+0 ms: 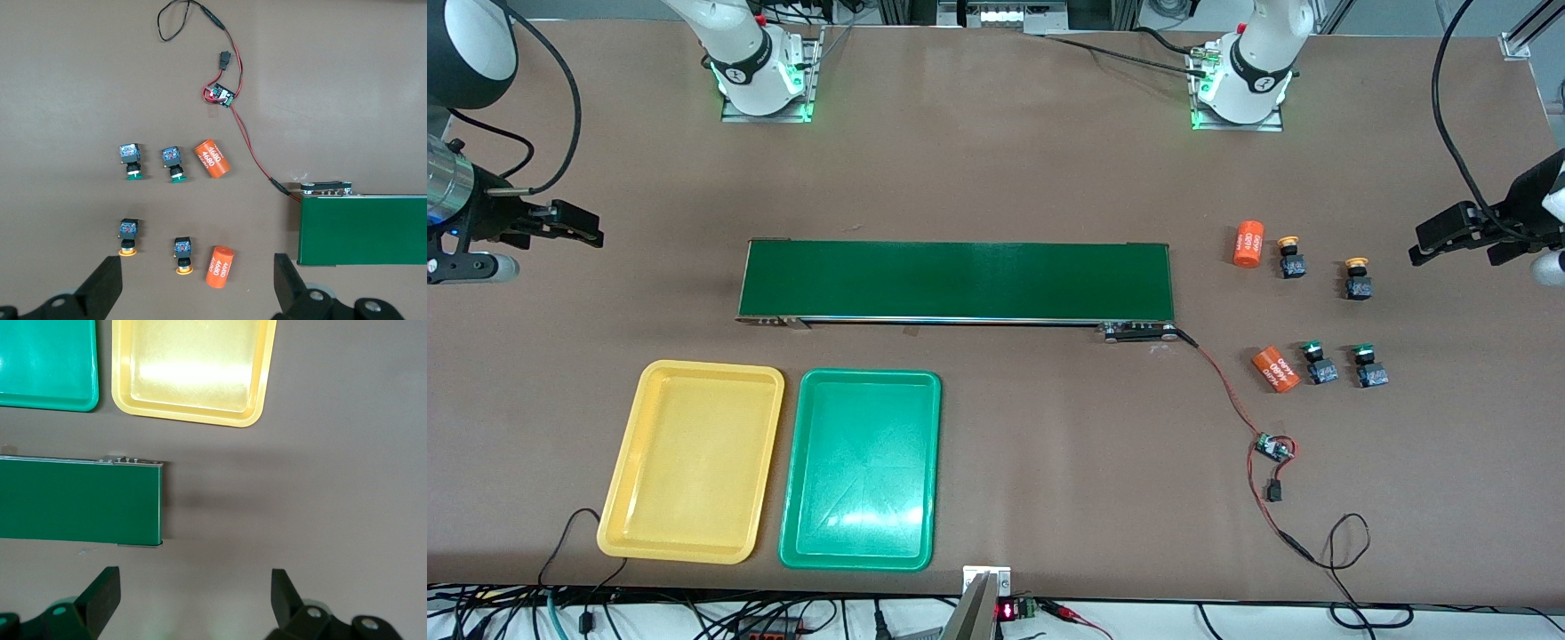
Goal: Sort buttons by color to trays
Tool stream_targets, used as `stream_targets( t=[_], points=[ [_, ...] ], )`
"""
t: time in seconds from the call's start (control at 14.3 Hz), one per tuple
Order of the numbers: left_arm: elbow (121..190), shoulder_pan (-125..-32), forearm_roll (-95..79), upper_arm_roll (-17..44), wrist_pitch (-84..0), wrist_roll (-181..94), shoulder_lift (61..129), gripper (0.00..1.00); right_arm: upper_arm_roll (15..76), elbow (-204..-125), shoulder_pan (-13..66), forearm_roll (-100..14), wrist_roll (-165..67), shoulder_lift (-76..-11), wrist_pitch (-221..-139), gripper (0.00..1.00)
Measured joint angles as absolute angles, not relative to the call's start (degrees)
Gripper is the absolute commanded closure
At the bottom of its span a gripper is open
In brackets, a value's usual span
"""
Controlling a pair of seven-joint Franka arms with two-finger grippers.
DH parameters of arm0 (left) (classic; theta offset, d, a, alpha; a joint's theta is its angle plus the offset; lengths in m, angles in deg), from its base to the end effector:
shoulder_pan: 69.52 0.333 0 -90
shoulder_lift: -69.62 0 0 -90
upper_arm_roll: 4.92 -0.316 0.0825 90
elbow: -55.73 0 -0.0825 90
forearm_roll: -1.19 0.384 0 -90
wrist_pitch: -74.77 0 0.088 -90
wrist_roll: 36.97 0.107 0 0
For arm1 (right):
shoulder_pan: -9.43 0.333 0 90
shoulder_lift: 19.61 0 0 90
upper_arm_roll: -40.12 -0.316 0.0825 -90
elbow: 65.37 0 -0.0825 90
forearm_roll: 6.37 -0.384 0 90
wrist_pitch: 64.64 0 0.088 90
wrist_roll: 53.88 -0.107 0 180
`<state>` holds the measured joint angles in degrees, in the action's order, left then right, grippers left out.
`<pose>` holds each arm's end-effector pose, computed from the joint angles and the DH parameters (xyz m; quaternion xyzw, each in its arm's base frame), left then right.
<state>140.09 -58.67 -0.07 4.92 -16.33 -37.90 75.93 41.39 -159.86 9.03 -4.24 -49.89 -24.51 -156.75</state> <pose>0.5899 0.0139 0.6107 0.9996 0.0176 0.0046 0.0204 0.5749 -0.0202 0.5423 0.9976 0.0220 -0.0643 0.0163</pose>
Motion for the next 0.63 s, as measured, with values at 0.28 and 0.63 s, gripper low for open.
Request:
stream_targets(
  t=[0.28,0.63],
  points=[
    [140.09,-58.65,-0.07,4.86,-15.67,-37.90,75.94,0.00,41.44,-159.77,9.05,-4.24,-49.89,-24.51,-156.79,0.00],
    [140.08,-58.65,-0.07,4.87,-15.32,-37.90,75.93,0.00,41.43,-159.75,9.05,-4.24,-49.89,-24.55,-156.79,0.00]
  ],
)
